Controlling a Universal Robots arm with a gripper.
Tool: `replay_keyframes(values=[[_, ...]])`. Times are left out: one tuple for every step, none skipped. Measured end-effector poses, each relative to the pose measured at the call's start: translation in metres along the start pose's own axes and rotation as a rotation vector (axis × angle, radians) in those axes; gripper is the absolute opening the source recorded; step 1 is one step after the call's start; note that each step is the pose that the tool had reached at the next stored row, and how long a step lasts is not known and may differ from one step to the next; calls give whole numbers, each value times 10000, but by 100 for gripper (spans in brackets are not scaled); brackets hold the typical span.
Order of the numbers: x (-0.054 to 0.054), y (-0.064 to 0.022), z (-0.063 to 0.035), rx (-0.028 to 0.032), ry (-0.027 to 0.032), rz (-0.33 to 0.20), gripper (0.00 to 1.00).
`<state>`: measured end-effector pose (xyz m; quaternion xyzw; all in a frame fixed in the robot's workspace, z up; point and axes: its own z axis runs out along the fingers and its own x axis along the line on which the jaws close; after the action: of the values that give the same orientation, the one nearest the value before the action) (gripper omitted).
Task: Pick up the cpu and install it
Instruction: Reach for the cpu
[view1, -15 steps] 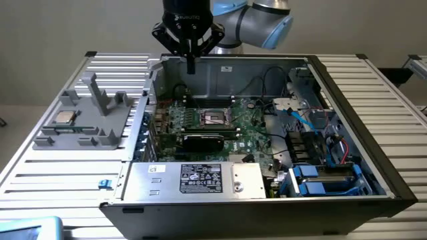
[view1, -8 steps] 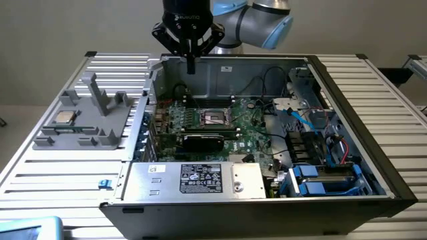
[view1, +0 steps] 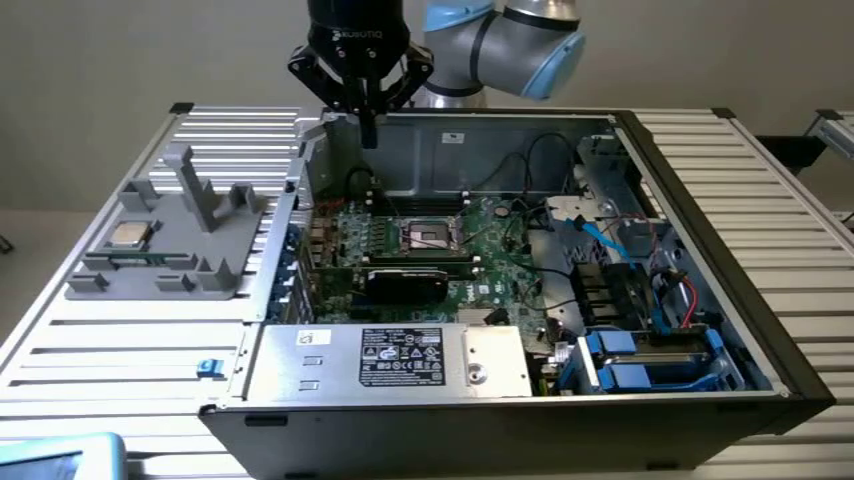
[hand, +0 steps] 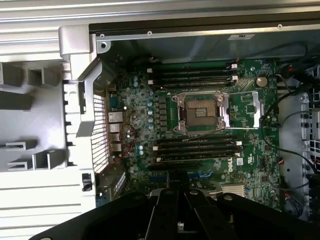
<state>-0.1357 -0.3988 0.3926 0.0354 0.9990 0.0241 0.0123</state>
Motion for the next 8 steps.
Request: replay_keyframes(values=[[44, -3, 0, -2, -7, 0, 11], [86, -6, -2, -1, -11, -1, 11], [130, -9, -3, -2, -14, -1, 11], [176, -12, -5, -1, -15, 0, 11], [220, -15, -5, -2, -17, -2, 11], [265, -19, -7, -1, -18, -2, 11], [310, -22, -8, -2, -20, -1, 11], [355, -25, -9, -2, -23, -1, 11]])
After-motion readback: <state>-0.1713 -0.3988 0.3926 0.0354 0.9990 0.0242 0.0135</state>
